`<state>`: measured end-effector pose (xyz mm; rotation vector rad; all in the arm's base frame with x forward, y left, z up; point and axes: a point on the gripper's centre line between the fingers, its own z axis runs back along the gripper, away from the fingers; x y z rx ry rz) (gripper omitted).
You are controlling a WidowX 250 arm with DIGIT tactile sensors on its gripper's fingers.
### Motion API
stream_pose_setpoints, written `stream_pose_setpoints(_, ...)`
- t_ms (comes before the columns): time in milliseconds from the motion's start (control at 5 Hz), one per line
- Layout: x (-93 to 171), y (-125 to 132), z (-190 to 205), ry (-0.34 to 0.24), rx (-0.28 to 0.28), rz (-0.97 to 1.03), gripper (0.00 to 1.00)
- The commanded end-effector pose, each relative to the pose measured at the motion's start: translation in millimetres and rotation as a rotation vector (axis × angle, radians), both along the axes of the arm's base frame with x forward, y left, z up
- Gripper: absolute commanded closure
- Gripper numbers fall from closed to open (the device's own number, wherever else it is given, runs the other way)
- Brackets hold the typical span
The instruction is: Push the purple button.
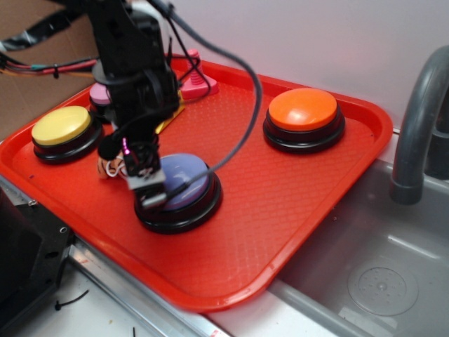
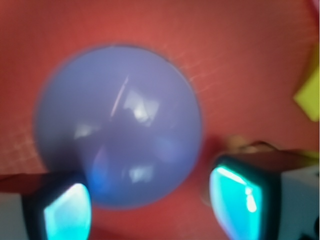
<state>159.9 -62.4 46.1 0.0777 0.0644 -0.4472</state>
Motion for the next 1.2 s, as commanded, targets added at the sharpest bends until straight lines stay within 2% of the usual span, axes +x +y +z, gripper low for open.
stream_pose_setpoints(0,19.3,-6.2,-14.2,-0.023,-0.009,-0.001,0.0)
stream_pose_setpoints(200,19.9,-7.4,16.8,-0.056,-0.006,0.014,0.0)
stream_pose_setpoints(400,17.8,-0.9,56.3,-0.07,-0.027,0.056,0.0)
stream_pose_setpoints(600,16.6,5.8,78.2,-0.066,-0.05,0.088,0.0)
stream_pose_setpoints(800,24.3,4.8,82.0,-0.074,-0.061,0.086,0.0)
stream_pose_setpoints(1000,44.1,-12.5,49.7,-0.106,-0.075,-0.024,0.0)
